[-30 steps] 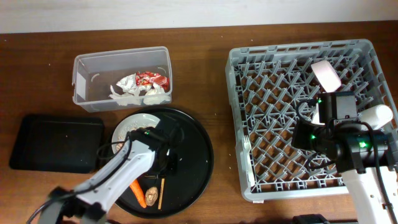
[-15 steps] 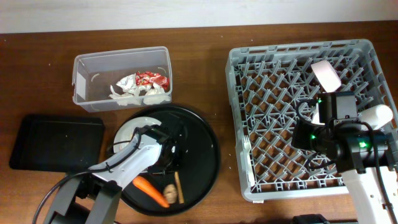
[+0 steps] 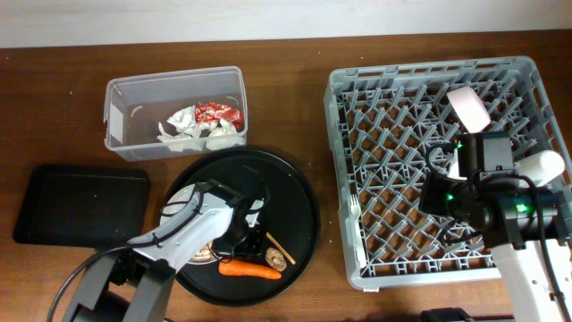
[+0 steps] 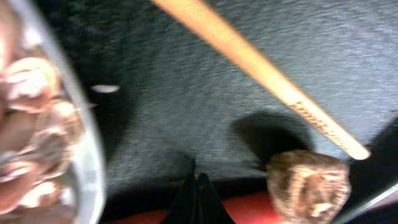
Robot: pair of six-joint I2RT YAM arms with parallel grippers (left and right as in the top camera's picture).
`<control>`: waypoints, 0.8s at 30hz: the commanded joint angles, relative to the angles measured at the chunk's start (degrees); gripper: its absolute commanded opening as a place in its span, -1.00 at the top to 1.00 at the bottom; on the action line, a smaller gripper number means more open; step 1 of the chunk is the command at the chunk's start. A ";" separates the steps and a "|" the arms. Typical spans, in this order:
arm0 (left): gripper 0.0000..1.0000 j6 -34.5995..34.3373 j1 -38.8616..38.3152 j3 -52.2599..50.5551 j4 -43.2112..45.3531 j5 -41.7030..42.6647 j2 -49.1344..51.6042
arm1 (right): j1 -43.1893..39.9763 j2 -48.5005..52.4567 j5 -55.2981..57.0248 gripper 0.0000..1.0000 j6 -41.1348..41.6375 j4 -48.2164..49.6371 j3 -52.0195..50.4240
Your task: Sort waste into correct bins and load items into the dishwasher rack
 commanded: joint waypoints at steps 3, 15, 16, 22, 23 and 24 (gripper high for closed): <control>0.74 2.01 -0.26 8.41 -2.27 -9.31 -0.42 | -0.46 -0.17 -1.01 0.69 -0.52 -0.09 0.87; 0.39 1.75 -0.11 9.51 -1.16 -8.09 1.64 | -0.46 -0.17 -0.98 0.70 -0.52 -0.26 0.87; 0.39 1.75 -0.13 9.49 -0.90 -6.32 1.64 | -0.46 -0.17 -0.98 0.70 -0.50 -0.26 0.87; 0.40 1.75 -0.11 8.85 -0.72 -5.44 3.48 | -0.46 -0.17 -0.98 0.75 -0.52 -0.31 0.87; 0.52 1.75 -0.11 8.85 -0.76 -5.62 4.04 | -0.46 -0.17 -0.98 0.75 -0.52 -0.28 0.87; 0.61 1.77 -0.11 8.87 -0.79 -5.62 4.00 | -0.46 -0.17 -0.98 0.75 -0.52 -0.28 0.87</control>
